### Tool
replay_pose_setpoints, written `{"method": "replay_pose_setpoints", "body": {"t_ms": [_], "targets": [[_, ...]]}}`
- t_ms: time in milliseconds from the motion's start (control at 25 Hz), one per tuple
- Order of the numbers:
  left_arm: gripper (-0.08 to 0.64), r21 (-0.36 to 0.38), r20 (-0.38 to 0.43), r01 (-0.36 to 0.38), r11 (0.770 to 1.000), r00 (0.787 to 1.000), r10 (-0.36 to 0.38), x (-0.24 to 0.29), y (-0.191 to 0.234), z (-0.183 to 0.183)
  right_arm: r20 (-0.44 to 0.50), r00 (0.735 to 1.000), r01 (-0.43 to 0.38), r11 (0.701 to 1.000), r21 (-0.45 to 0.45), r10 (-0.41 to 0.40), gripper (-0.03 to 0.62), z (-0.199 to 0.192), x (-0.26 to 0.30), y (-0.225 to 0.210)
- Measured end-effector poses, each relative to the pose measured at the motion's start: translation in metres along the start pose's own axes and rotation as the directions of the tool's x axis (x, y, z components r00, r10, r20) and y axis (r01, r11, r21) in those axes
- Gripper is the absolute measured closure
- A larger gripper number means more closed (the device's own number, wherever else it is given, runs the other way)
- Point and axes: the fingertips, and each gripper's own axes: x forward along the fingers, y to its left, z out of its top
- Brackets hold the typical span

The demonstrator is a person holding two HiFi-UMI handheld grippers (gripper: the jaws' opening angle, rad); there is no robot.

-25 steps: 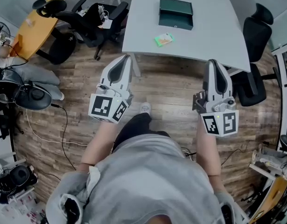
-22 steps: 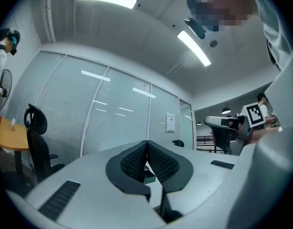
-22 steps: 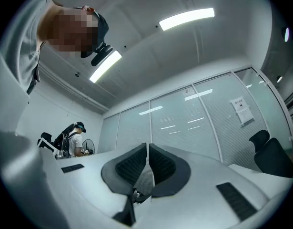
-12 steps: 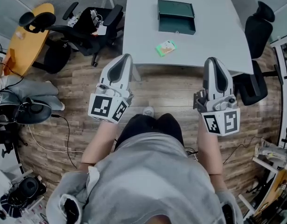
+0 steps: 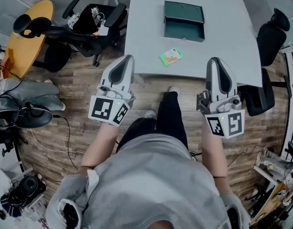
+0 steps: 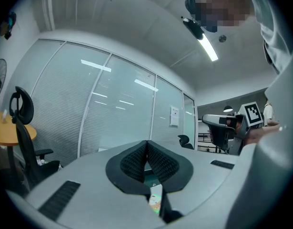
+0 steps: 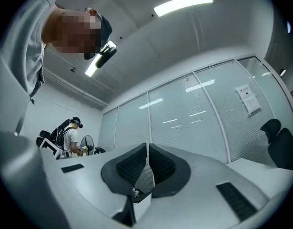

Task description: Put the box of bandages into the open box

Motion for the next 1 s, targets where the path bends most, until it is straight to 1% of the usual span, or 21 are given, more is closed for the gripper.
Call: {"method": "replay_pose_setpoints", "body": {"t_ms": [120, 280, 400, 560, 720, 840, 1000], "targets": [[0.543, 0.003, 0.012, -0.039, 0.999, 0.999, 0.039, 0.031, 0.011, 0.003, 0.000, 0.999, -0.051, 0.999, 0.003, 0.051, 0.541, -0.005, 0.033, -0.024], [0.543, -0.003, 0.036, -0.094, 0.996, 0.995, 0.094, 0.086, 0.024, 0.012, 0.013, 0.995, -0.103, 0.995, 0.016, 0.103, 0.541, -0.005, 0.080, -0.069], [0.543, 0.025, 0.054, -0.124, 0.992, 0.991, 0.123, 0.129, 0.028, 0.020, 0.007, 0.989, -0.146, 0.989, 0.010, 0.146, 0.541, -0.004, 0.110, -0.104], [0.543, 0.083, 0.066, -0.212, 0.974, 0.976, 0.207, 0.176, 0.045, 0.022, 0.003, 0.982, -0.191, 0.981, 0.021, 0.191, 0.540, -0.007, 0.144, -0.157], [0.543, 0.077, 0.074, -0.292, 0.953, 0.955, 0.286, 0.205, 0.067, 0.021, -0.008, 0.973, -0.229, 0.973, 0.043, 0.229, 0.541, -0.018, 0.169, -0.194], [0.543, 0.070, 0.069, -0.311, 0.948, 0.949, 0.306, 0.221, 0.064, 0.016, -0.009, 0.970, -0.243, 0.968, 0.067, 0.244, 0.541, -0.025, 0.179, -0.213], [0.543, 0.067, 0.048, -0.298, 0.952, 0.954, 0.295, 0.239, 0.055, 0.007, -0.006, 0.970, -0.242, 0.966, 0.085, 0.244, 0.541, -0.031, 0.188, -0.222]]}}
